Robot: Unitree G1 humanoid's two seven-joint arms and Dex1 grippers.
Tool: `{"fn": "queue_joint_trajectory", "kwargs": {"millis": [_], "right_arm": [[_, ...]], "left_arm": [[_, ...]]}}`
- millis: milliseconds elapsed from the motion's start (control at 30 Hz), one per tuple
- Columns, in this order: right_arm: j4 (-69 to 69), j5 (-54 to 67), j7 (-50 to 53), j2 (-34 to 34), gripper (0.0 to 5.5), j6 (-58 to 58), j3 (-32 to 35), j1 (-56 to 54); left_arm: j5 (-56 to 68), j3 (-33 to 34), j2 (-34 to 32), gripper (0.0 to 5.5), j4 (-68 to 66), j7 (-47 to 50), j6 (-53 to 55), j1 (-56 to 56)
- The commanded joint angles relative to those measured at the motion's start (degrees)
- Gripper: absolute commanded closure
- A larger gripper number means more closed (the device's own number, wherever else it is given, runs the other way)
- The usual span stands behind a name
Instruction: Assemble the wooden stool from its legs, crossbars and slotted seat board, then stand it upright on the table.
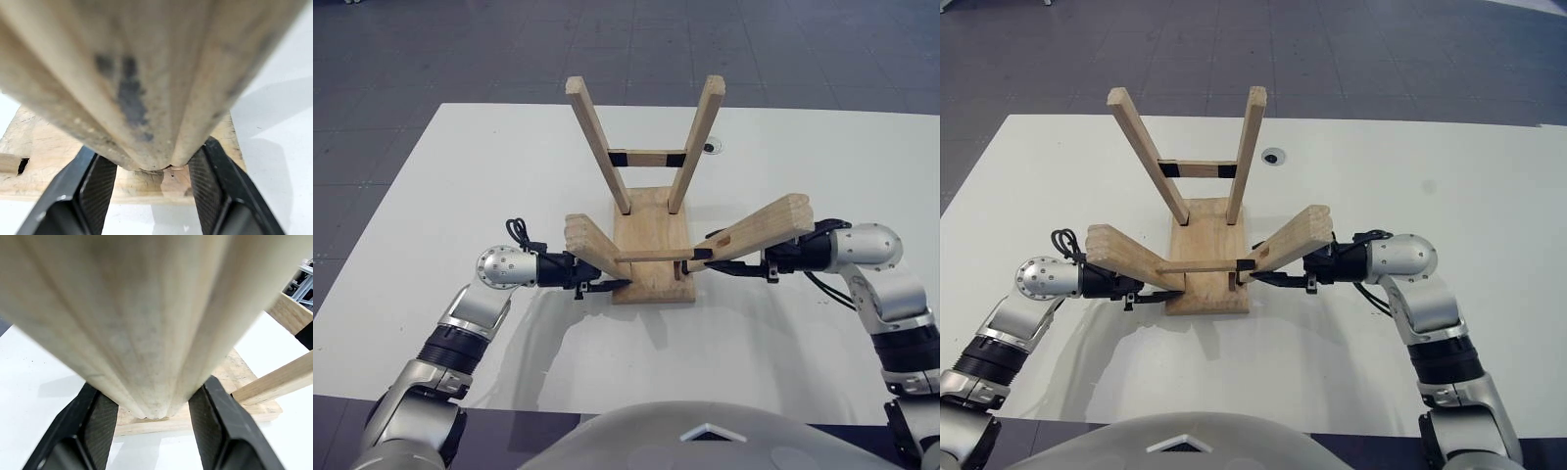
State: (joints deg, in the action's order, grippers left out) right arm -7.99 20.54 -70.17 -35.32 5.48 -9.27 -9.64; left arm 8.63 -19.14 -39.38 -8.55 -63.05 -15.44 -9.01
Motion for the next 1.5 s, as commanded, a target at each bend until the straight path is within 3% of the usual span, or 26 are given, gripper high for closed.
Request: {"fn": "queue_joint_trajectory", "kwargs": {"millis": [33,433,1000,1267,1500], "right_arm": [[-2.9,1.6,-0.1,1.5,3.47,0.5,-1.5,0.0],[2.9,-0.3,0.9,3.6,3.47,-3.2,-3.2,1.2],[10.7,-3.0,-3.1,1.1,3.47,-7.1,-7.9,3.5],[7.4,0.3,-0.3,2.1,3.47,1.8,-6.6,-6.0],[3.3,-1.2,-3.4,0.0,3.47,3.9,-10.8,-2.6]], "left_arm": [[-5.0,-2.1,-0.4,3.44,-1.1,-0.2,0.7,1.2],[-4.9,-2.5,-0.4,3.44,-2.0,-1.4,0.2,0.1],[-5.0,-2.5,-0.2,3.44,-4.5,-2.2,-1.0,-1.8],[-5.1,-2.5,0.1,3.44,-3.5,-1.6,-0.6,-1.4],[-5.2,-2.9,0.5,3.44,-3.7,-1.5,-0.6,-1.6]]}}
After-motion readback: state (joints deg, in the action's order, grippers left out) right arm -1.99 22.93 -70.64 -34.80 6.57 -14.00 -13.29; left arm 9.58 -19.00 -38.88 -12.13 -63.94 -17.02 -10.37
